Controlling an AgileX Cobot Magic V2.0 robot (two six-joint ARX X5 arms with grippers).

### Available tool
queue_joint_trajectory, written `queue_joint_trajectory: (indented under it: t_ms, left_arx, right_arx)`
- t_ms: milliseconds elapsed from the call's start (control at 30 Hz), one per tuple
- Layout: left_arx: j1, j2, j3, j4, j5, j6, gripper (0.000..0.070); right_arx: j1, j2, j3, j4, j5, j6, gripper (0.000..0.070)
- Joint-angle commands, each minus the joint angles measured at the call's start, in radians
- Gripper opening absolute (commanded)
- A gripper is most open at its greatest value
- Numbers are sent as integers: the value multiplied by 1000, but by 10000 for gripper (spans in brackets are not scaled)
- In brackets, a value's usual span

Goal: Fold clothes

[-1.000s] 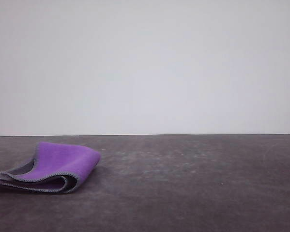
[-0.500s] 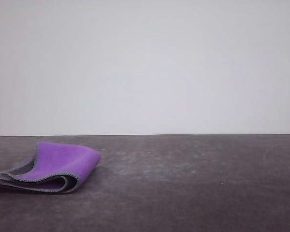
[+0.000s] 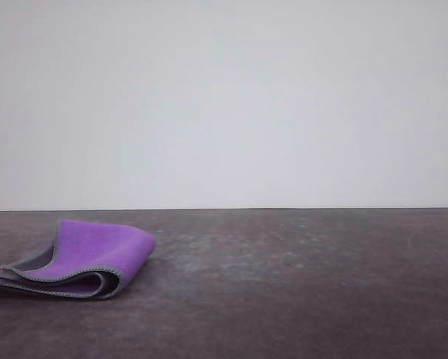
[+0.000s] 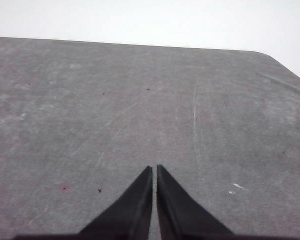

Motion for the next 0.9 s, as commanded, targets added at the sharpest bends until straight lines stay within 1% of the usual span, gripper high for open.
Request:
queue_joint_trajectory:
  t_ms: [0, 67, 200, 867]
  left_arx:
    - [-2, 0, -12, -21, -4, -8, 4]
    - [-2, 0, -12, -21, -4, -8, 4]
    - [-2, 0, -12, -21, -4, -8, 4]
    - [-2, 0, -12, -21, -4, -8, 4]
  right_arx:
    - [1, -1, -9, 2, -10, 11, 10]
    - [3, -1, -9, 2, -26, 10, 10]
    - [7, -1, -9, 2, -28, 10, 10]
    - [8, -1, -9, 25, -19, 3, 10]
